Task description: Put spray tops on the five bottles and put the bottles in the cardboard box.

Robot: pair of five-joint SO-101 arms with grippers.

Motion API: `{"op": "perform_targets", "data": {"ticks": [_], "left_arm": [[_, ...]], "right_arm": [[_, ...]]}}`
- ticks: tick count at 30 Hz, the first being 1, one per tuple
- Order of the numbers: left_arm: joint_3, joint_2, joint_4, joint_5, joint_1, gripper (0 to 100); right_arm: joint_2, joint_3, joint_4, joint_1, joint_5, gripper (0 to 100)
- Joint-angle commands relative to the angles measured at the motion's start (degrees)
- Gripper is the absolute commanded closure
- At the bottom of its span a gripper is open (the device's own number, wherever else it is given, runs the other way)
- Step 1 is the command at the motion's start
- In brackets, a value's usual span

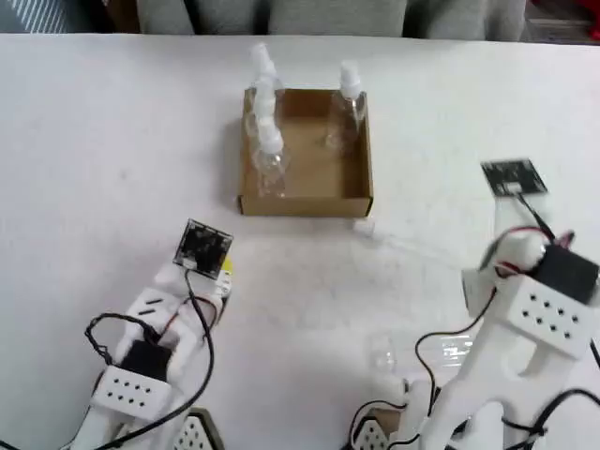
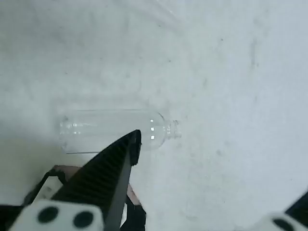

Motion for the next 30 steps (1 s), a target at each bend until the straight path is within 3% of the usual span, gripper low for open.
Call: {"op": "perform_targets", "data": {"ticks": [1, 9, 14, 21, 26, 30], "left_arm": [[-0.18, -1.01, 0.18, -0.35, -0.57, 98], [-0.18, -1.01, 0.18, -0.35, -0.57, 98], [-0.18, -1.01, 0.18, -0.35, -0.57, 98], [-0.18, -1.01, 0.18, -0.35, -0.57, 98], [-0.18, -1.01, 0.18, -0.35, -0.57, 98], [-0.18, -1.01, 0.18, -0.35, -0.57, 98]], "right_arm": [[-3.82, 5.98, -4.09, 5.23, 5.19, 64.8], [-7.25, 16.88, -7.87, 11.65, 15.03, 98.2], [-7.6, 17.32, -6.02, 18.68, 21.01, 98.2], [-7.96, 26.99, -7.34, 28.18, 35.52, 98.2], [-7.43, 33.85, -17.89, 26.07, 31.56, 98.2], [-7.43, 37.63, -27.56, 20.79, 21.71, 98.2]]}}
